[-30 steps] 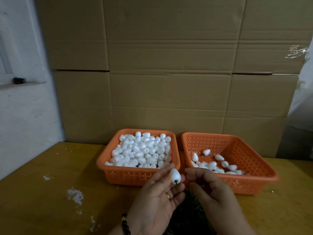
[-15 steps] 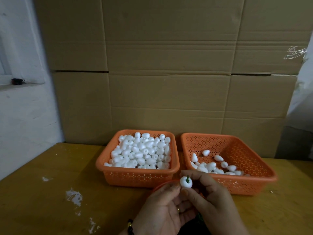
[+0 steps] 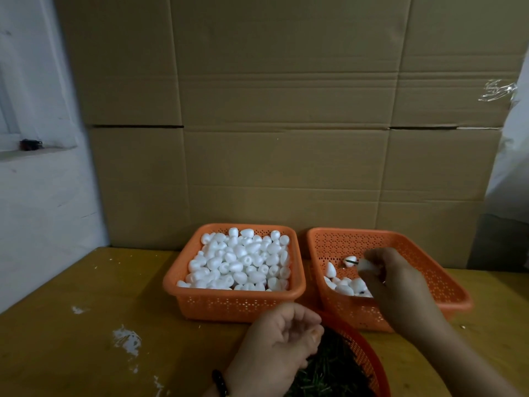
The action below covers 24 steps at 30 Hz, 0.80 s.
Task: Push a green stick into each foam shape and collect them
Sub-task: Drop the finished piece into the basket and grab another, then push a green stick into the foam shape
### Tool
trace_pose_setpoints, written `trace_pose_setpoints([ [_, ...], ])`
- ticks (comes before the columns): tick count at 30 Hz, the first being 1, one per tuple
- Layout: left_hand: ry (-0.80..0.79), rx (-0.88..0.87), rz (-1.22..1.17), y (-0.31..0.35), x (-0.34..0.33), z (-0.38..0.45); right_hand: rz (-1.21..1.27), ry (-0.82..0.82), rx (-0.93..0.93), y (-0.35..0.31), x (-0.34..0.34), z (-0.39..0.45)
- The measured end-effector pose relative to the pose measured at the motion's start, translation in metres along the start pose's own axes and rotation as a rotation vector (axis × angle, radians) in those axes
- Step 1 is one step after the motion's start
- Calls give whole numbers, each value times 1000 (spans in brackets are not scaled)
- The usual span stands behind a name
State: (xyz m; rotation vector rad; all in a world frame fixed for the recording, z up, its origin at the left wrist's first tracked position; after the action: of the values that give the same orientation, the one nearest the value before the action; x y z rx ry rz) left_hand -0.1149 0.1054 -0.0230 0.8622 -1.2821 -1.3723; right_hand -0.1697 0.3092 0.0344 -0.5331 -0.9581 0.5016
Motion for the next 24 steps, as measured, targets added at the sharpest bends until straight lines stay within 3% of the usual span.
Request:
trace_pose_setpoints([
  [8,109,-184,307,18,53,28,-363,-291,-73,40,-24,27],
  [11,169,-211,409,22,72,48,-333,-155,-76,33,-12,23],
  [13,169,-216,500,23,83,67,-286,22,81,9,1,9],
  [15,89,-171,625,17,87,88,-176,63,270,-21,3,-17],
  [17,-33,-89,751,3,86,107,-128,-108,414,-49,-14,-47],
  [20,-177,24,934,-19,80,126,-310,-445,546,-66,-63,-86],
  [24,-253,50,1064,-32,63,141,-293,-491,612,-67,-87,-109],
])
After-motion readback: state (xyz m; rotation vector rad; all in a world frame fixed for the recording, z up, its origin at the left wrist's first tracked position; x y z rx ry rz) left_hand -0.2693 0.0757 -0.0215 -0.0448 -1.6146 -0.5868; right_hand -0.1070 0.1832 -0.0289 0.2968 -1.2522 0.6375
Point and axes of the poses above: each hand's wrist, its own z-axis towards the middle knuckle, its own x-axis out of the back of the hand, y = z × x, the point moved 10 cm from there along z, towards the middle knuckle, and after that the axes turned 6 degrees about -x, right-handed, at the moved point
